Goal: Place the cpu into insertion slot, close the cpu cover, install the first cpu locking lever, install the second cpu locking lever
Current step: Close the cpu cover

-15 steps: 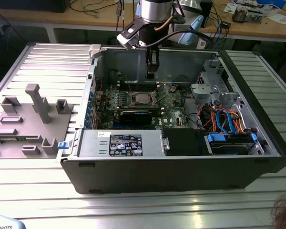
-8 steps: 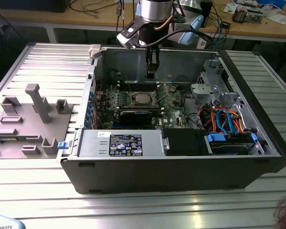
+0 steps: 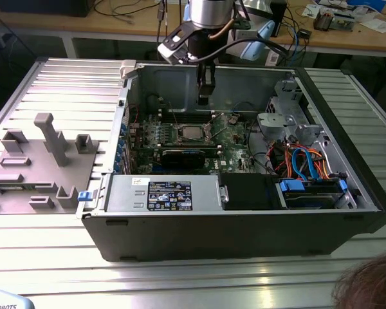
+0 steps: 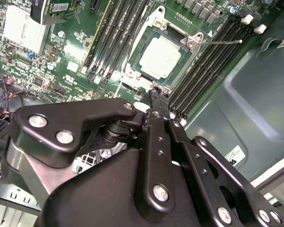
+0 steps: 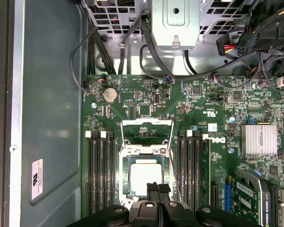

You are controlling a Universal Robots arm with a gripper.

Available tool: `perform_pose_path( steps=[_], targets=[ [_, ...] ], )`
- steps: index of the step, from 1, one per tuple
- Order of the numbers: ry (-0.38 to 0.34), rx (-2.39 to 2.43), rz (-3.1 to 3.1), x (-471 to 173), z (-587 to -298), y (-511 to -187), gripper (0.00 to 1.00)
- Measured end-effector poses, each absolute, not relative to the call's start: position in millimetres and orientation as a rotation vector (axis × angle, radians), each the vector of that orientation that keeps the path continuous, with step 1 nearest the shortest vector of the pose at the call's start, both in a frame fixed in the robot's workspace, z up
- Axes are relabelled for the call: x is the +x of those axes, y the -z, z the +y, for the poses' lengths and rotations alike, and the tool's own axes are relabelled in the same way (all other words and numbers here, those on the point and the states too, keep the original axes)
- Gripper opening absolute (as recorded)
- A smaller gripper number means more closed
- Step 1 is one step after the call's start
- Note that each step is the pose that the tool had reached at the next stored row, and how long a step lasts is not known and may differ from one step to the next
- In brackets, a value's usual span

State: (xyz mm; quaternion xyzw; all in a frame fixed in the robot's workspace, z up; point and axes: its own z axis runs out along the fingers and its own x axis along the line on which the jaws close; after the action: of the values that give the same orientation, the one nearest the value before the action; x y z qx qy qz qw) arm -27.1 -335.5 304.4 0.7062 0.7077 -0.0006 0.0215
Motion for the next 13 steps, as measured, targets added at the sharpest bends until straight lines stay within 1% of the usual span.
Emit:
perform_pose_path(
  steps=[13],
  targets=[
    [-0.001, 2.190, 2.194, -27.1, -335.5, -307.8, 0.11]
  ],
)
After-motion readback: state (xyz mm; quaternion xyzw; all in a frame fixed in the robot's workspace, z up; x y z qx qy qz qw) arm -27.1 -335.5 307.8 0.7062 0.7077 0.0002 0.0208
